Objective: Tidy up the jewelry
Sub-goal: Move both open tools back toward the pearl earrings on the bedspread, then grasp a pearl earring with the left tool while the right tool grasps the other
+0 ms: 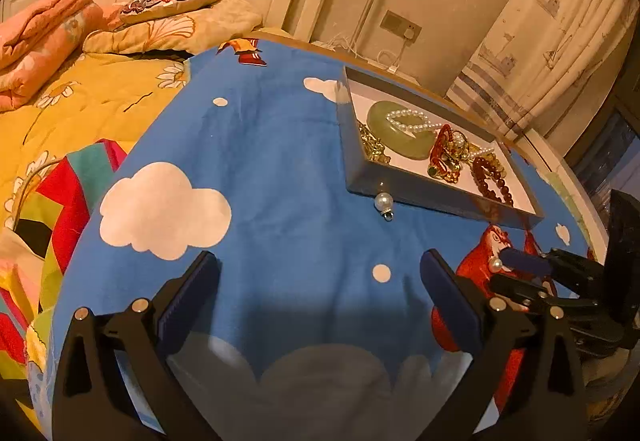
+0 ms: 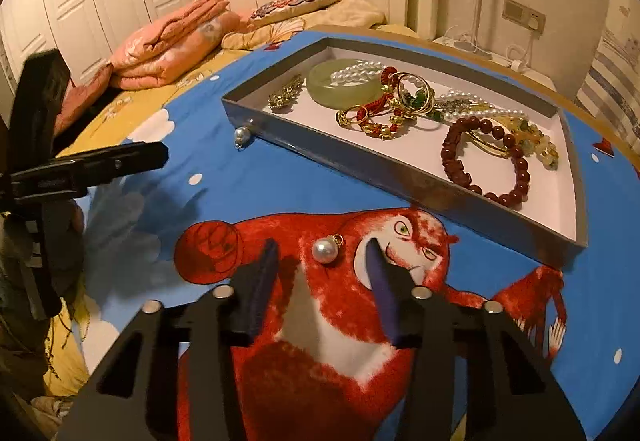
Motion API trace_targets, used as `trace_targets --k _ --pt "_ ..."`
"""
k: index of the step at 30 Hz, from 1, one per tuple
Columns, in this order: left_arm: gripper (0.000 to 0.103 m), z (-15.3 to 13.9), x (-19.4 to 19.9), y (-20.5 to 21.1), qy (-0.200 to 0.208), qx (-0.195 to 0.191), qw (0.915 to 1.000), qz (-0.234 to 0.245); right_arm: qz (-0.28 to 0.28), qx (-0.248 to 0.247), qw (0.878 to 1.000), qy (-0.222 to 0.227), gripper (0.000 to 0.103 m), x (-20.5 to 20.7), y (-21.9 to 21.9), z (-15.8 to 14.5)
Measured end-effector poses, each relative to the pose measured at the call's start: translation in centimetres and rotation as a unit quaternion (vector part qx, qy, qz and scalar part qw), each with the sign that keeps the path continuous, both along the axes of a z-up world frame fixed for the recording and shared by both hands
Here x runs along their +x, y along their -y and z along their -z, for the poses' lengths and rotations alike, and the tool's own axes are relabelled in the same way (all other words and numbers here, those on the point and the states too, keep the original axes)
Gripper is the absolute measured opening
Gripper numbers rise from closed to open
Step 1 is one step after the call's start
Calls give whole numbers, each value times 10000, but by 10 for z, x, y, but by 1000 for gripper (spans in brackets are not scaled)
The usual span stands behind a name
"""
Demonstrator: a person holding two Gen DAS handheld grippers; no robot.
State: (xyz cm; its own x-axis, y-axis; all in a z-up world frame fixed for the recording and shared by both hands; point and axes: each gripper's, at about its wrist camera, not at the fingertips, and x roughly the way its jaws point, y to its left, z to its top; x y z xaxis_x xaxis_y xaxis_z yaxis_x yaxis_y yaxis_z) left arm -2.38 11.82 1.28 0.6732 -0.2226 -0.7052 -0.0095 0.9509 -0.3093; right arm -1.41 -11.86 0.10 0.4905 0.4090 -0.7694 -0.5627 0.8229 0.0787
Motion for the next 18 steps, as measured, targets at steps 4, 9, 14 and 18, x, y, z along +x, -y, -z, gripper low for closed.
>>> trace_targets --k 4,9,14,18 --pt "100 0 0 -1 13 -38 10000 0 -7 -61 10000 47 34 3 -3 0" --pt "100 0 0 -1 16 -45 10000 -2 58 -311 9993 209 29 1 -9 2" --pt "100 1 1 1 -41 74 10000 16 60 -447 9985 313 25 -2 -12 2" --pt "101 2 6 12 -206 534 9983 79 42 -528 9978 389 16 -5 -13 2"
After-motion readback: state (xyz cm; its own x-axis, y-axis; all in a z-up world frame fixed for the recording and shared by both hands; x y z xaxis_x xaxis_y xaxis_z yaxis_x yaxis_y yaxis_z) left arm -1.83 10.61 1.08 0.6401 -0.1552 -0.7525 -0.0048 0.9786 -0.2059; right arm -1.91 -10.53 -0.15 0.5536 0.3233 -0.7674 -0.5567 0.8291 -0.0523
